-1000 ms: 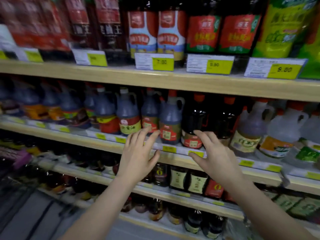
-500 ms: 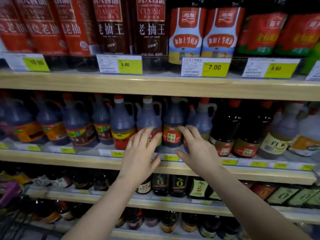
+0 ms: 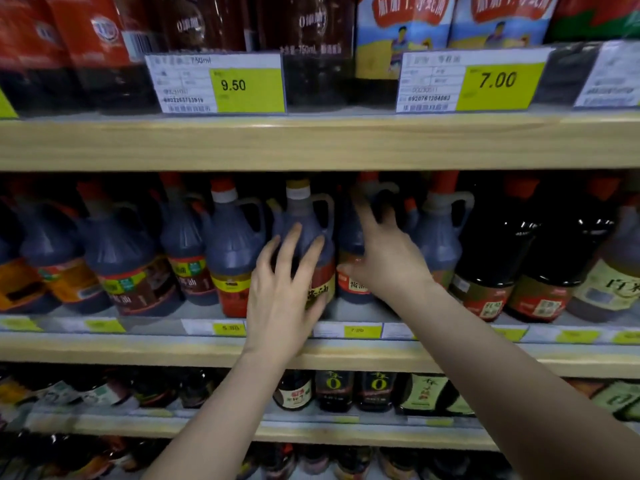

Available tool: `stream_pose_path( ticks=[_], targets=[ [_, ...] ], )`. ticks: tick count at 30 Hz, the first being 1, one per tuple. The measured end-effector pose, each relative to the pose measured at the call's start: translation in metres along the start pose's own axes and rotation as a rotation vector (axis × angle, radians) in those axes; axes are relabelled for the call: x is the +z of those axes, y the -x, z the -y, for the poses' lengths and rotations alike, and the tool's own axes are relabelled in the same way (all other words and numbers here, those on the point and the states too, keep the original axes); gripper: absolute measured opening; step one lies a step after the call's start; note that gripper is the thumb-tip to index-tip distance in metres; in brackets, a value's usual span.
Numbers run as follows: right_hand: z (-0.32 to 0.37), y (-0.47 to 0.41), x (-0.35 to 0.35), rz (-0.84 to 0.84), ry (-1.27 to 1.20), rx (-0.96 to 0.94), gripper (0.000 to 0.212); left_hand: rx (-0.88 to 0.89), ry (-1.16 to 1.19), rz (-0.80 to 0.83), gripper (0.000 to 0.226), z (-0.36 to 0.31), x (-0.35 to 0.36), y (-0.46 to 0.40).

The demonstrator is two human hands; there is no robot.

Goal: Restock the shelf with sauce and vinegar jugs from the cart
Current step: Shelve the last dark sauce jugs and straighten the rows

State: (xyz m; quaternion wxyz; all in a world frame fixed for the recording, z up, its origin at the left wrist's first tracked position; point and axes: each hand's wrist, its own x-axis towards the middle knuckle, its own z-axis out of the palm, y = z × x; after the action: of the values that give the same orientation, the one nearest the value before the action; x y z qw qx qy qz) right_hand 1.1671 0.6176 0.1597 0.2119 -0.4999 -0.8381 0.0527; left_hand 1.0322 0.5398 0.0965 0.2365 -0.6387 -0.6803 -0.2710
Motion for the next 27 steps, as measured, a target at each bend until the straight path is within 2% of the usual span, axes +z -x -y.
stream_pose_path(
  ticks=[7, 14, 27],
  targets=[
    [0.008, -0.006, -0.004, -0.085, 0.194, 0.028, 0.092, -0.014, 0.015, -0.029, 0.078, 0.001, 0.005, 0.004],
    [0.008, -0.002, -0.012, -0.043, 0.209, -0.014, 0.098, -0.064, -0.041, -0.030, 0.089, -0.001, 0.009, 0.003],
    [0.017, 0.014, -0.015, -0.046, 0.200, -0.020, 0.104, -0.047, -0.016, -0.052, 0.078, 0.006, 0.012, 0.001]
  ],
)
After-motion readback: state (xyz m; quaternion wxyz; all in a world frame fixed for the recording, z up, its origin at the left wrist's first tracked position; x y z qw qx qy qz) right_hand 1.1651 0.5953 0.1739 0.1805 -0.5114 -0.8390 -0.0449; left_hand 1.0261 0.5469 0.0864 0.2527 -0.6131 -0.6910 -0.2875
